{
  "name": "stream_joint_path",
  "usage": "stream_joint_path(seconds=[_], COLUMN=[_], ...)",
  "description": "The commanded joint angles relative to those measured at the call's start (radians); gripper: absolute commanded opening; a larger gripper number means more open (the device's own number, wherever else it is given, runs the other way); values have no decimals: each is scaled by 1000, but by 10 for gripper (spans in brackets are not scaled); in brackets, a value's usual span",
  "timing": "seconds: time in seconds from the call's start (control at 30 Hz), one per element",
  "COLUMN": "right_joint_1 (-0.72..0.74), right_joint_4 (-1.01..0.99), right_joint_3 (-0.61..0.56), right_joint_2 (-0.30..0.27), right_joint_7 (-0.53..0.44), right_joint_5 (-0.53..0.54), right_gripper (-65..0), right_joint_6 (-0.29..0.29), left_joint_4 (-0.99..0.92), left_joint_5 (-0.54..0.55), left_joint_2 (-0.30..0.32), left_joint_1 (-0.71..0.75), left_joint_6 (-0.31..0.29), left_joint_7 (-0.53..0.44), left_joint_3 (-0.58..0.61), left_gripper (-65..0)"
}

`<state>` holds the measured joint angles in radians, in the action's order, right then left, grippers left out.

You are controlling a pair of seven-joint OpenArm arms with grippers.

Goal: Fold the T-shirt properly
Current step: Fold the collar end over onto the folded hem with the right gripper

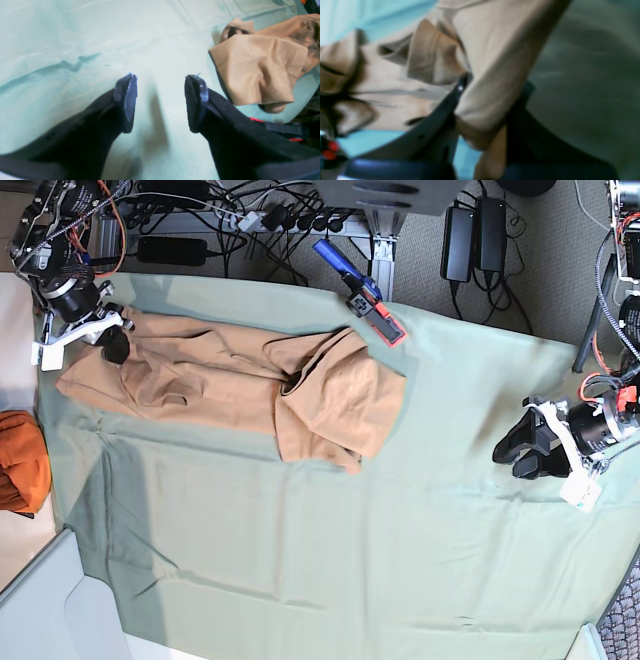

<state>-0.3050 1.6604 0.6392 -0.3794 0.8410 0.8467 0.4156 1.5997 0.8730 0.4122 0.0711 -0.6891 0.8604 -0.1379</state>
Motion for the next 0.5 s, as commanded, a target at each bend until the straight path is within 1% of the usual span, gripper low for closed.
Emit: stream_joint_path(seconds=[0.0,0.07,0.13,0.27,0.37,0.47], right_joint_1=[3,11,14,13,14,14], right_joint_4=[14,22,52,182,285,359], right_joint_3=[1,-5,-10,-50,-119,-226], right_joint_2=[-11,14,56,153,213,260], right_joint_7=[-6,7,24,31,30,18], right_joint_5=[37,66,108,112,105,64], right_gripper=[-650,-650,-650,-650,-650,-650], right_joint_6=[108,108,108,108,108,108], left_joint_4=[18,18,18,18,18,18], left_joint_5=[21,20,20,17,18,17], left_joint_2=[12,14,22,52,71,85], left_joint_1=[-15,-15,-14,-15,-16,-15], left_joint_6=[-9,-9,-9,-9,-9,-9], left_joint_7=[-18,-17,-17,-18,-18,-18], left_joint_3=[-6,-6,-6,-6,-6,-6], left_gripper=[-309,-309,-309,-309,-309,-309])
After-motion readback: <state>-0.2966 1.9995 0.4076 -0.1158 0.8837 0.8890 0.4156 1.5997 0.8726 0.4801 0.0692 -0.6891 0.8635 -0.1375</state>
